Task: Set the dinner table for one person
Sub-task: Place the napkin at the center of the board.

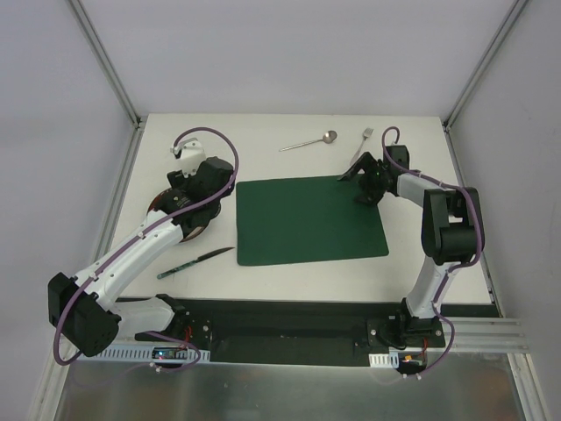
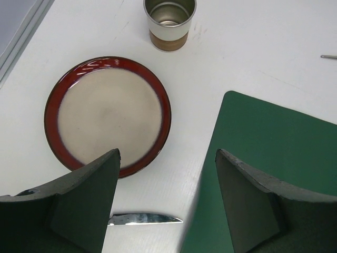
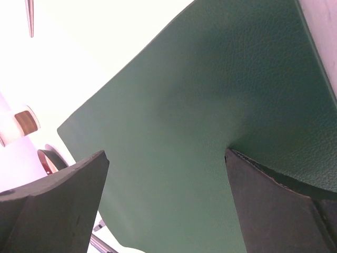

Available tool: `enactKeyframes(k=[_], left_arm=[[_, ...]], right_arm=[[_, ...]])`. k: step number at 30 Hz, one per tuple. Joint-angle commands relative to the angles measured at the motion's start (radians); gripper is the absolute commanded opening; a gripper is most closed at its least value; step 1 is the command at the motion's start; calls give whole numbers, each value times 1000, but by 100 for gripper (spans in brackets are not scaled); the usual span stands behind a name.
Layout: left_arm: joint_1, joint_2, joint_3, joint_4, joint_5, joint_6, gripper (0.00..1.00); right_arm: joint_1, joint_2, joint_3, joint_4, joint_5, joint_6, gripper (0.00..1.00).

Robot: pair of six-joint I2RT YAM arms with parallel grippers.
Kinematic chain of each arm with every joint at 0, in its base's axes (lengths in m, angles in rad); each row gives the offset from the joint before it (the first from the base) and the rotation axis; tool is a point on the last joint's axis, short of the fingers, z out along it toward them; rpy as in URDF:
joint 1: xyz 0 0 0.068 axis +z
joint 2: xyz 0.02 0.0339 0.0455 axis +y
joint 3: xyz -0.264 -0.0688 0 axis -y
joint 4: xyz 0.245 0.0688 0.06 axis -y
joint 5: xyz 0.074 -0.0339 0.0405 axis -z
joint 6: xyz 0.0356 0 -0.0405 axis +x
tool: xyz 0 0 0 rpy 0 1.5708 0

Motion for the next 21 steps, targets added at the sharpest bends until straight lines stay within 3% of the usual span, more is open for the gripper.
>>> enactKeyframes(k=[1,15,21], left_arm=[[-11,-2,-7,27,9,22,72],[-22,24,-18,96,130,58,72],[-22,104,-5,153,236,68,72]], right_arm=[[0,24,13,-56,90,-30,96],[5,45,4,-13,98,19,96],[5,27,-7,-10,89,21,96]])
